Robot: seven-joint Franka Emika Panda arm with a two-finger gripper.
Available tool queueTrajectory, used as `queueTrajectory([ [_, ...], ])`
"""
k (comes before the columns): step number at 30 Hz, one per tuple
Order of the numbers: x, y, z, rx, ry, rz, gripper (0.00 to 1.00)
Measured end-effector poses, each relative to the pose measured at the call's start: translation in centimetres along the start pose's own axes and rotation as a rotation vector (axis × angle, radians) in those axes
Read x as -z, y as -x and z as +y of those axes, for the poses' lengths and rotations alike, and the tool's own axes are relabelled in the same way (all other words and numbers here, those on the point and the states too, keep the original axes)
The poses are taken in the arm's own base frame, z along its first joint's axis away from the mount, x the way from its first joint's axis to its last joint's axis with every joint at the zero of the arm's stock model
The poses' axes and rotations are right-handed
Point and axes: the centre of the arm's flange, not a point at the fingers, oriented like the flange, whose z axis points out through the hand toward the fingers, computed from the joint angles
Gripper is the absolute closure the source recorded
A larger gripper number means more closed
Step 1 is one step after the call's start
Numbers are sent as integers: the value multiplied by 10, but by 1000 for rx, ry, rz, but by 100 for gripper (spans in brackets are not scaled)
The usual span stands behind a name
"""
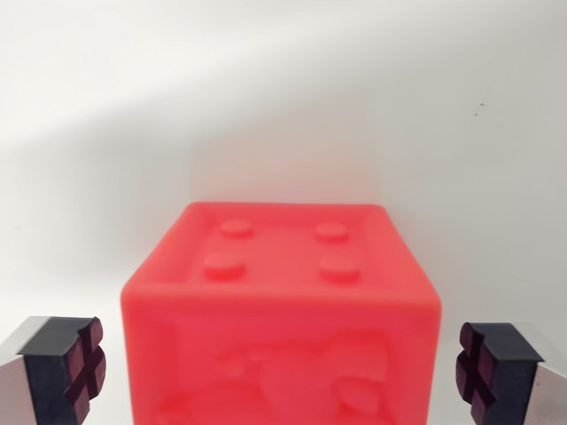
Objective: Destack cube
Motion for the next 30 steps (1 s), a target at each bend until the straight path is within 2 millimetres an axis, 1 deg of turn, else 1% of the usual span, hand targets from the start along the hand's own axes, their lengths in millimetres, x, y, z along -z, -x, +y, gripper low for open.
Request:
queueTrajectory([
  [8,19,0,0,0,0,1,0],
  [15,41,0,0,0,-1,2,0],
  [30,102,0,0,0,-1,4,0],
])
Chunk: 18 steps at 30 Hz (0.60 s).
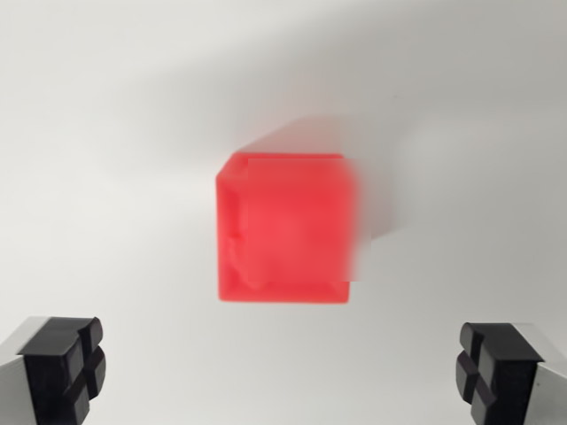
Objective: Destack cube
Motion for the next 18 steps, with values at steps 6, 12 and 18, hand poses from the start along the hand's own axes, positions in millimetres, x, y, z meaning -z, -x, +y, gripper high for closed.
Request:
queueTrajectory([
  [6,25,0,0,0,0,1,0],
  [12,50,0,1,0,0,1,0],
  [18,76,0,1,0,0,1,0],
])
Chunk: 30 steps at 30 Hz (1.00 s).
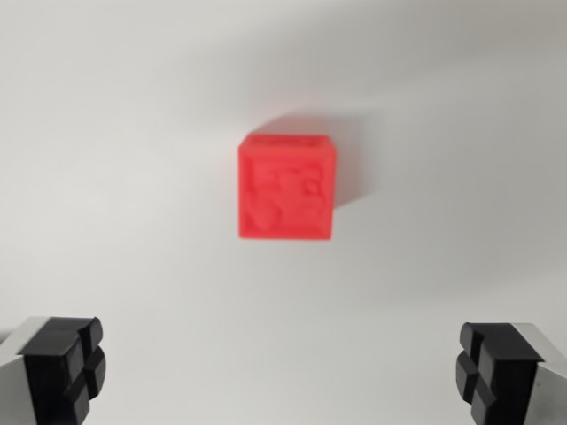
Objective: Destack cube
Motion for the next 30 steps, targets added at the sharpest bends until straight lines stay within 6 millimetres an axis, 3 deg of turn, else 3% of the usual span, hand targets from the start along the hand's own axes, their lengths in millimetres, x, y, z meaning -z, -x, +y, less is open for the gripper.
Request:
queueTrajectory([
  [15,59,-1,0,0,-1,0,0],
  [30,98,-1,0,-1,-1,0,0],
])
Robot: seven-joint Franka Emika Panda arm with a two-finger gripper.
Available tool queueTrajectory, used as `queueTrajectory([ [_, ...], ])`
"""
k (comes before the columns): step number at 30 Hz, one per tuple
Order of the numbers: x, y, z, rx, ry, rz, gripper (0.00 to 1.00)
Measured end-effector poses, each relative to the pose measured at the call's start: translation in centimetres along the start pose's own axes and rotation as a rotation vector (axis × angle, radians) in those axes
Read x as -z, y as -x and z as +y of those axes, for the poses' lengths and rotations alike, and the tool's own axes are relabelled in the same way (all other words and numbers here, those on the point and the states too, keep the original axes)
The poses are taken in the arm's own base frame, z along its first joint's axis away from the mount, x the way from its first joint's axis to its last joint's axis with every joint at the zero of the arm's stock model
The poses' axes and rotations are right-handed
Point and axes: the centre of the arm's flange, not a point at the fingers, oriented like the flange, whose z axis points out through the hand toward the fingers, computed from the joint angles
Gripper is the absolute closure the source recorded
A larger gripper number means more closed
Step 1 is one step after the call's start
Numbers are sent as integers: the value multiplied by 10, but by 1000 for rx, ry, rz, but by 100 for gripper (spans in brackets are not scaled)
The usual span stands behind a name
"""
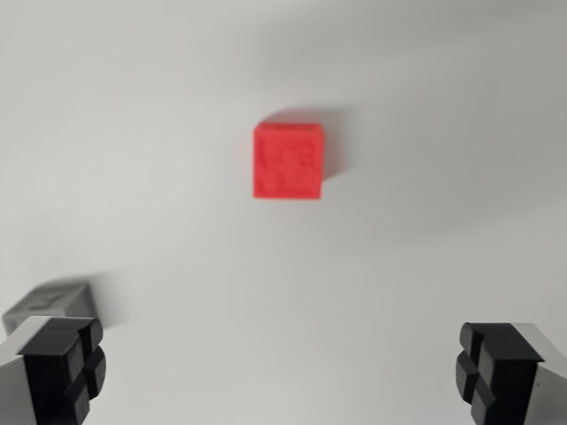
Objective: Destack cube
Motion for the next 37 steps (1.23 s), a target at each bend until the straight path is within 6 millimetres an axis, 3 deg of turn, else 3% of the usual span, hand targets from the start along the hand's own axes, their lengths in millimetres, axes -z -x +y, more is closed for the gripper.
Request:
queueTrajectory([
  [10,9,0,0,0,0,0,0],
  [37,9,0,0,0,0,0,0],
])
